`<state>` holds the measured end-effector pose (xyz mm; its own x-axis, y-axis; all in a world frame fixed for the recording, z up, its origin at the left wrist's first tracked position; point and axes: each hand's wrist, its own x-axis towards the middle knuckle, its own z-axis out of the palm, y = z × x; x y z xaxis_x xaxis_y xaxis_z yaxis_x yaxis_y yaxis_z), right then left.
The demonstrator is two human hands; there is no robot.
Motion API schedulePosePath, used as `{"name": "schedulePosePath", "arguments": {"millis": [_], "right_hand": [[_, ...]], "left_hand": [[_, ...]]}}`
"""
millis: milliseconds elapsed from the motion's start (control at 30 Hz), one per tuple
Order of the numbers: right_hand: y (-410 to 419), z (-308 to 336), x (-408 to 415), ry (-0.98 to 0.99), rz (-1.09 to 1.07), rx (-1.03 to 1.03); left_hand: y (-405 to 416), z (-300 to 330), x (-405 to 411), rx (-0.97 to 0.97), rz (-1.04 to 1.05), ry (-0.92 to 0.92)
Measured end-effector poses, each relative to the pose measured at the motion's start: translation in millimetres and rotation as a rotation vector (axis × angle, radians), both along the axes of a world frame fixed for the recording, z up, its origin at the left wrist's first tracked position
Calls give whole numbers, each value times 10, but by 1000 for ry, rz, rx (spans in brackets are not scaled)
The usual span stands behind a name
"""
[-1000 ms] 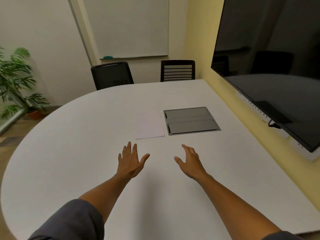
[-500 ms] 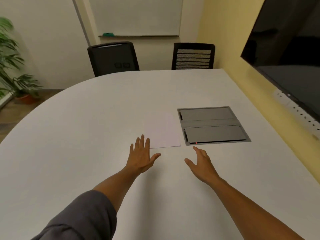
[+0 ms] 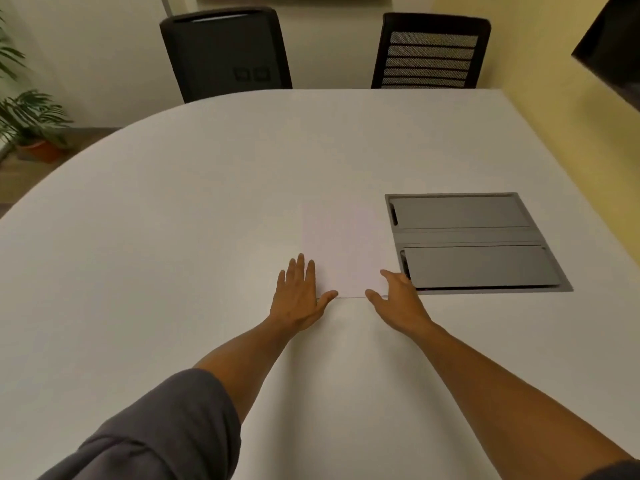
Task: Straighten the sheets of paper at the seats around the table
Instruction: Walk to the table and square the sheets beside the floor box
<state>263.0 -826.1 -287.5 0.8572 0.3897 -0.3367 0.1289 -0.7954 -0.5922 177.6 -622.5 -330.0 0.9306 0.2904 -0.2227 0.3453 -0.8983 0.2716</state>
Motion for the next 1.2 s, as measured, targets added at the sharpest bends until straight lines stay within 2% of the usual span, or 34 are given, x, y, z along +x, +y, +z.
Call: {"name": "schedulePosePath", "arguments": {"millis": [233,367,500,633,833,933,1067,1200], "right_hand": [[282,-322,237,-15,-81,-103],[379,-455,308,46,-166,-157],[421,-532,371,71,-237,-207],[480,-519,452,73,-358,-149],[451,-486,471,-133,-240,-310],[447,-467,488,-168,-270,-247],[448,-427,522,-140,-420,-114],[406,-422,528,-95,-482,-173]], "left_hand": [[87,-367,174,22,-39,-26],[117,-581,218,-15,-44,-50],[117,-723,205,53,-31,-28],[83,-777,177,68,-18,-66],[66,-751,143,83,-23,-77],[60,-734,136,92,-29,-76],[50,-722,134,89,-22,-95],[43,-724,129,80,-10,-114]]}}
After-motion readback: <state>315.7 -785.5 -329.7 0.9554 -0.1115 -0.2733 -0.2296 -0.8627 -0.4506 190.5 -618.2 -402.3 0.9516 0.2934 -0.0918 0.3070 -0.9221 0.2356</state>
